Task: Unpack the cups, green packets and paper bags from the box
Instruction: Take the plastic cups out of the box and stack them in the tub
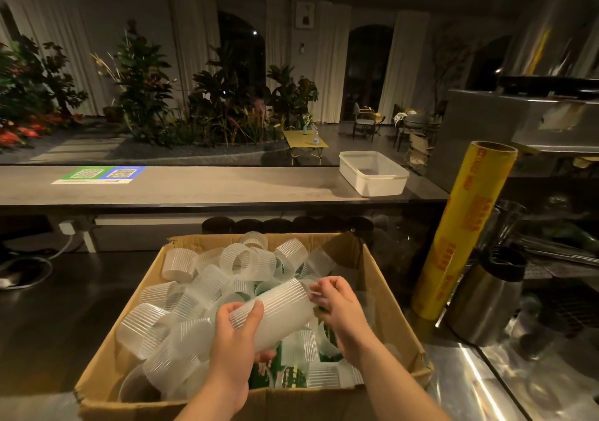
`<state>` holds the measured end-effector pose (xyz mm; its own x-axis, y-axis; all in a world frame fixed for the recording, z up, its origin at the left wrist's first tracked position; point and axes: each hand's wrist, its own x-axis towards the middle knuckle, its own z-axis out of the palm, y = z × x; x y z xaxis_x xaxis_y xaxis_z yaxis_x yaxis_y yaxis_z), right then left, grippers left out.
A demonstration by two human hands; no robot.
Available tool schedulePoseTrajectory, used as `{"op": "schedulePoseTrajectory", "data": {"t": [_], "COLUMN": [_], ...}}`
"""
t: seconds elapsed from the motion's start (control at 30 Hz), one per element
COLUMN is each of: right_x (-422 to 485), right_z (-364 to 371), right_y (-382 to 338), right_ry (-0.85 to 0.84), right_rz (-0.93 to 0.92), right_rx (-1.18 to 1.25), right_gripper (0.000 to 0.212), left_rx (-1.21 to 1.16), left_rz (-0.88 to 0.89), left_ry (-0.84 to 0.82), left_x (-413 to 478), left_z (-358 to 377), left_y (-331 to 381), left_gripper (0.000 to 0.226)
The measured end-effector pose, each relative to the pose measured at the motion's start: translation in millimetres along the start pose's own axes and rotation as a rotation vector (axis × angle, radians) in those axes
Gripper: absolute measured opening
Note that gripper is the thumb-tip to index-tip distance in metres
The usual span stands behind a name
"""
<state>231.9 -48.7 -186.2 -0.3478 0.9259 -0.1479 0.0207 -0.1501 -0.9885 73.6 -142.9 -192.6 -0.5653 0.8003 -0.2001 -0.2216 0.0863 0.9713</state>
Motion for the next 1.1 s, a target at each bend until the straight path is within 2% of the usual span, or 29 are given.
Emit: {"op": "schedulePoseTrajectory", "data": {"t": [0.03, 0.07, 0.13, 0.17, 0.23, 0.3, 0.37, 0.47, 0.5, 0.57, 0.6, 0.63, 0.7, 0.77, 0.83, 0.9, 1.0, 1.1], "right_x": [4, 7, 13, 15, 13, 13, 16, 17, 18, 20, 21, 22, 23, 20, 18, 15, 10, 8], "right_z": [-1, -3, 0, 3, 7, 4, 0, 0, 3, 8, 8, 7, -3, -14, -21, -23, -23, -21], "right_y": [1, 4, 12, 16, 17, 18, 20, 23, 24, 24, 24, 25, 26, 21, 15, 5, -13, -27], "right_ry": [0.059, 0.041, -0.123, -0.176, -0.201, -0.147, -0.202, -0.428, -0.448, -0.377, -0.321, -0.265, -0.182, -0.099, 0.072, 0.136, 0.036, -0.130], "right_rz": [-0.026, -0.050, -0.087, -0.107, -0.118, -0.127, -0.140, -0.013, -0.018, -0.110, -0.133, -0.117, 0.033, 0.128, 0.152, 0.179, 0.186, 0.221], "right_rx": [-0.243, -0.506, -0.939, -1.044, -1.020, -0.979, -1.114, -1.350, -1.457, -1.632, -1.609, -1.475, -1.013, -0.573, -0.259, 0.040, 0.261, 0.219], "right_gripper": [0.017, 0.022, 0.038, 0.039, 0.033, 0.033, 0.047, 0.083, 0.088, 0.078, 0.069, 0.063, 0.058, 0.042, 0.023, 0.020, 0.018, 0.019], "left_rx": [0.007, 0.021, 0.075, 0.114, 0.173, 0.182, 0.159, 0.133, 0.126, 0.098, 0.075, 0.049, -0.012, -0.063, -0.090, -0.102, -0.109, -0.103], "left_rz": [0.015, 0.031, 0.067, 0.089, 0.131, 0.162, 0.178, 0.155, 0.138, 0.105, 0.089, 0.069, 0.026, -0.010, -0.039, -0.064, -0.081, -0.071], "left_ry": [0.017, 0.035, 0.075, 0.092, 0.122, 0.142, 0.142, 0.145, 0.144, 0.138, 0.138, 0.139, 0.138, 0.136, 0.143, 0.138, 0.097, 0.025], "left_x": [-1, -2, -2, -2, -3, -4, -4, -2, -1, 0, 0, 0, 0, 1, 3, 6, 7, 5], "left_z": [0, 0, 1, 1, 2, 1, 0, 0, 0, 0, 0, -1, -2, -3, -4, -4, -4, -2], "left_y": [0, 1, 0, -1, -1, -2, -3, -5, -5, -4, -3, -1, 1, 4, 5, 5, 4, 3], "left_gripper": [0.027, 0.025, 0.021, 0.020, 0.022, 0.025, 0.024, 0.024, 0.024, 0.024, 0.024, 0.024, 0.024, 0.025, 0.026, 0.028, 0.027, 0.023]}}
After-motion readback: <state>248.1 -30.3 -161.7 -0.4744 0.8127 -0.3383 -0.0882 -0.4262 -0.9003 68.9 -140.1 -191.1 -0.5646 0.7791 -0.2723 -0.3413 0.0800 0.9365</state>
